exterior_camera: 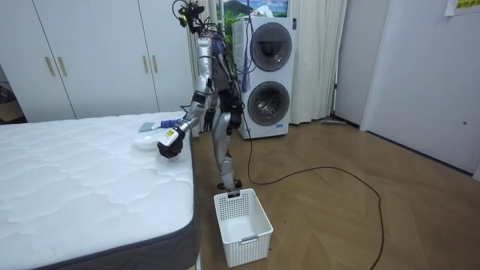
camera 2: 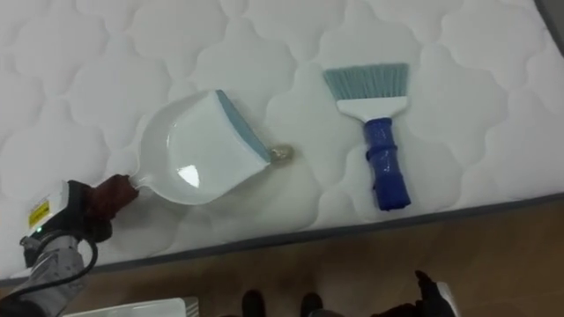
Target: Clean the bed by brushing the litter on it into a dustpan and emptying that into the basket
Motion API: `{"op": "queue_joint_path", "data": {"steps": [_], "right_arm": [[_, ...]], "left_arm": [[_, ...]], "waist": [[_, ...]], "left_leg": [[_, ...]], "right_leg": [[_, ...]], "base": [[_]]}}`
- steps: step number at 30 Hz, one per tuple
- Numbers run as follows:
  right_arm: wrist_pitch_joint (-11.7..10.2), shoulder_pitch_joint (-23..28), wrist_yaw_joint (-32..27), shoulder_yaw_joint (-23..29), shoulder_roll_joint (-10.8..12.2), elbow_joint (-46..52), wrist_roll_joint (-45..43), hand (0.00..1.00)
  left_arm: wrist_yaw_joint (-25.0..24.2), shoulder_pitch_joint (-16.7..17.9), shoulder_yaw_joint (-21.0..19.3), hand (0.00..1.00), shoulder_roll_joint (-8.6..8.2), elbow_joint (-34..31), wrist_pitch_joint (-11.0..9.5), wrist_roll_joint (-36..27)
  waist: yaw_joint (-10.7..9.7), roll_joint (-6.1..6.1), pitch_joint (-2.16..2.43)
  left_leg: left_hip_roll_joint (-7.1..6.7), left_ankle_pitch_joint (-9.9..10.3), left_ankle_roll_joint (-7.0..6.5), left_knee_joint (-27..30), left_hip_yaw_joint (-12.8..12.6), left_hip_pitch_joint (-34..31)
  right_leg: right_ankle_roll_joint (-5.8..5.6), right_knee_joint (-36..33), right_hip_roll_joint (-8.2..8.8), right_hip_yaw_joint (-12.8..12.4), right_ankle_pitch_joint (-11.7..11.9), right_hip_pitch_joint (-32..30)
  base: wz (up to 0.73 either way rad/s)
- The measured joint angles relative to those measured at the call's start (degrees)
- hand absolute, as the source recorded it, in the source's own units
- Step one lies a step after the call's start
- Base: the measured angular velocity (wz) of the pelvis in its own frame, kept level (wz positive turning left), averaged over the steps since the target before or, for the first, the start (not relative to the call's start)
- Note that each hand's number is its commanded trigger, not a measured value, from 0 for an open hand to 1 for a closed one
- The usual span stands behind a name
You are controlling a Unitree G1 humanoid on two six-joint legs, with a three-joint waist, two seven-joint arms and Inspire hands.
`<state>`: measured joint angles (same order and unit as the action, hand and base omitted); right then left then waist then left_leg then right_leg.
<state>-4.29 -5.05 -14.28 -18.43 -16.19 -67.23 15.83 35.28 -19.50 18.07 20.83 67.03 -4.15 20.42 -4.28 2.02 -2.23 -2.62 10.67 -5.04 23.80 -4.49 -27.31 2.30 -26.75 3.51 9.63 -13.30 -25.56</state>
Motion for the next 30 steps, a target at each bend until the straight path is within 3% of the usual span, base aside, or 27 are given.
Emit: {"op": "queue_joint_path", "data": {"steps": [9,18,26,30], "right_arm": [[0.07,-0.11,-4.76,6.95,-0.84,-0.77,8.83,0.0],[0.6,-1.12,-8.48,14.36,-1.07,-0.63,18.7,0.0],[0.52,-3.62,-11.84,15.28,-1.21,1.87,23.59,0.0],[0.13,-3.57,-14.65,15.7,-1.7,4.89,23.16,0.0]], "left_arm": [[6.91,0.13,-0.67,1.0,0.3,0.48,-0.2,1.63],[8.67,4.87,-3.78,1.0,0.05,2.06,0.0,1.72],[9.16,5.4,-3.19,1.0,-0.06,2.06,0.02,1.77],[9.15,5.64,-3.2,1.0,-0.03,2.08,0.02,1.85]], "waist": [[0.02,-0.03,0.04],[1.19,-0.44,0.29],[1.39,-1.6,1.02],[1.5,-1.75,1.08]], "left_leg": [[0.07,-0.04,-0.06,0.71,-0.1,0.07],[0.27,-0.05,-0.08,0.83,-0.96,0.79],[0.28,-0.33,-0.21,0.95,-1.5,-0.02],[0.25,-0.39,-0.31,0.87,-1.67,0.02]], "right_leg": [[0.0,-0.13,0.0,-0.06,0.0,0.36],[0.0,-0.9,-0.21,-1.14,-0.03,0.36],[-0.01,-0.98,-0.16,-1.65,-0.02,-0.71],[-0.13,-1.29,-0.1,-1.77,0.05,-0.7]], "base": [[0.0],[-0.04],[-0.02],[0.0]]}}
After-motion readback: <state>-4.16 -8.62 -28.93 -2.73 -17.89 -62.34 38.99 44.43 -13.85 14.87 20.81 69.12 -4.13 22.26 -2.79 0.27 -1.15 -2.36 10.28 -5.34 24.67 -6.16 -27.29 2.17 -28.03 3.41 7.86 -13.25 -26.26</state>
